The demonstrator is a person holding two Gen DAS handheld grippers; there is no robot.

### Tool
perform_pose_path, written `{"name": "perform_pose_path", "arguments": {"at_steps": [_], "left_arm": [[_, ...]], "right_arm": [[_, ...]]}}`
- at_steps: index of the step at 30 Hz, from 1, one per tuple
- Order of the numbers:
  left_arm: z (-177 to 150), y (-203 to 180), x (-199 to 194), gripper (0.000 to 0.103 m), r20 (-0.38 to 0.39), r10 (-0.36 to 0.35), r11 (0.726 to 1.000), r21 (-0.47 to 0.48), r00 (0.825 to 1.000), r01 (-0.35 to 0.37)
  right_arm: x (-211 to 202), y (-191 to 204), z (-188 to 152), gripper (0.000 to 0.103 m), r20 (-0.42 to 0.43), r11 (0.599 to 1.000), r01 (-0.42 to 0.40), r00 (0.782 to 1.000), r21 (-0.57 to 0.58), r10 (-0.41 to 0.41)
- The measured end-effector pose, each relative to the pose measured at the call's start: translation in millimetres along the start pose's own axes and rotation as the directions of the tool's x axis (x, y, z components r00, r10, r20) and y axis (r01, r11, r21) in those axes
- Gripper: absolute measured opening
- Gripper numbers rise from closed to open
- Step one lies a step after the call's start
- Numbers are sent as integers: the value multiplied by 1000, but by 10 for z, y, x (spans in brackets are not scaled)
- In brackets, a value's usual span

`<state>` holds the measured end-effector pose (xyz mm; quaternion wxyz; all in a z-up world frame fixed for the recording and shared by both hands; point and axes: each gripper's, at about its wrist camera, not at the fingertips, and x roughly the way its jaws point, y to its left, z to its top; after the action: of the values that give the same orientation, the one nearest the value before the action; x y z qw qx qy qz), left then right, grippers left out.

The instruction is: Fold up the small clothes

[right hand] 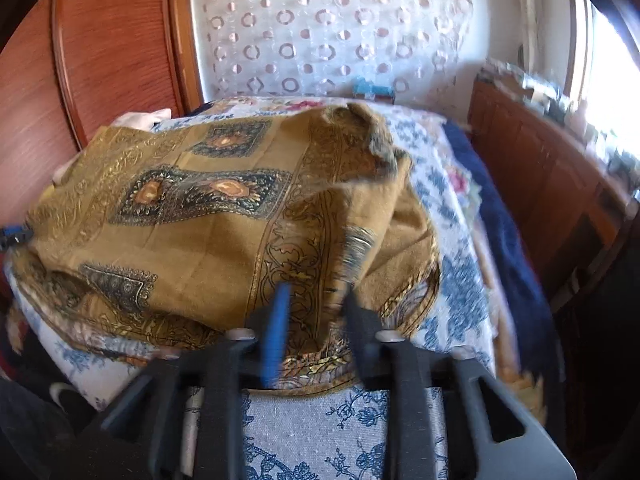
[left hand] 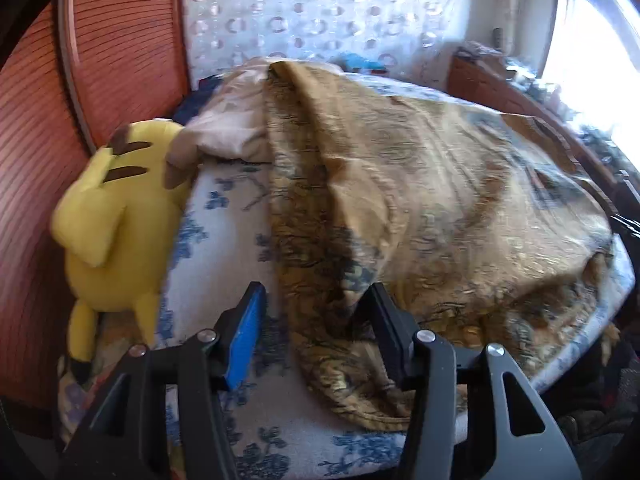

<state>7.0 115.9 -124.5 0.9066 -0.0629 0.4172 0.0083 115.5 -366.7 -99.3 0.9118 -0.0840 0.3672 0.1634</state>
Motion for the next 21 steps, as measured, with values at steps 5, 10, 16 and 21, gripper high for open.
{"name": "perform_pose_path", "arguments": {"at_steps": [5,10,16,21], "left_arm": [[2,-26,-13,19,6,-66,998,4,998,66],[32,-49,-47,7,53,-131,991,-17,990,132],[130,-140,-209,5,123,-158,987,-21,980,162],[311,-285,-389,5,185,-192,981,7,964,194]], "right_arm": [[-108,16,57,63,47,1000,24,999,16,-25],[-174,-6,94,64,70,999,15,997,45,-18],[-121,21,73,64,53,999,8,999,34,-10],[-95,-17,69,64,45,998,-4,999,66,2]]}}
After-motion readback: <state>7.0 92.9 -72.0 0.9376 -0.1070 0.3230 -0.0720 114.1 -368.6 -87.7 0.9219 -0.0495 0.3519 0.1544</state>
